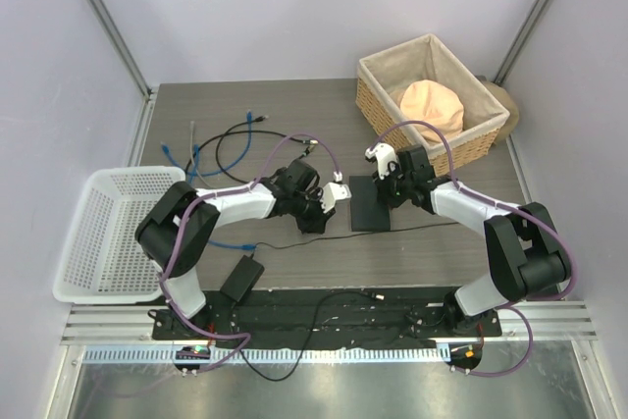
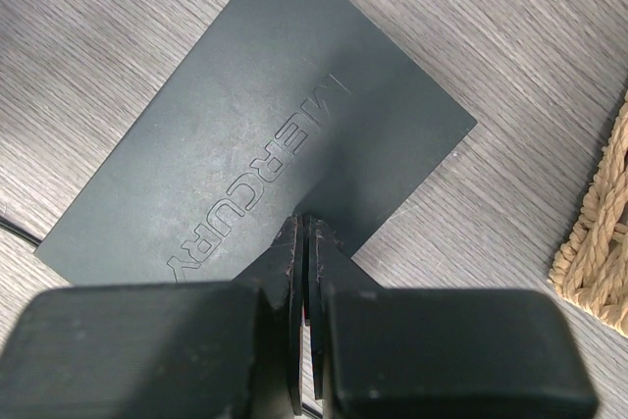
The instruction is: Pull the plug from the switch port
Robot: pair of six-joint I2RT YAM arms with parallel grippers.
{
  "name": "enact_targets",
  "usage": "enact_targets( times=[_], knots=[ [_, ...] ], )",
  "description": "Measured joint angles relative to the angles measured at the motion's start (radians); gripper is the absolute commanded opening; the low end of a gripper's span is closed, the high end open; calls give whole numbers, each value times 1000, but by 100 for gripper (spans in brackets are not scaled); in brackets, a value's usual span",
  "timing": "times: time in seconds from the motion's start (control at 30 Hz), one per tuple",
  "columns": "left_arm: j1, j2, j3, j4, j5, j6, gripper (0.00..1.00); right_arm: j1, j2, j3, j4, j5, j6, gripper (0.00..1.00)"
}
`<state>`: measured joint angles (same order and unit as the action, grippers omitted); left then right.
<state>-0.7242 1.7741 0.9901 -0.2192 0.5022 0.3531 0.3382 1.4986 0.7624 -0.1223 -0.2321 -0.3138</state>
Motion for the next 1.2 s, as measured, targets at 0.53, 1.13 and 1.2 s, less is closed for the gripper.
enact_targets(
  times=[0.53,1.13,1.2],
  knots=[
    [60,-45,116,-193,-12,109,50,-3,0,0,0,-1,-2,1],
    [-105,4,38,-98,-22,185,23,-114,60,57,-99,-4,146,1],
    [-126,4,28,-58,-67,201,3,-114,60,55,-111,-4,153,1]
  ],
)
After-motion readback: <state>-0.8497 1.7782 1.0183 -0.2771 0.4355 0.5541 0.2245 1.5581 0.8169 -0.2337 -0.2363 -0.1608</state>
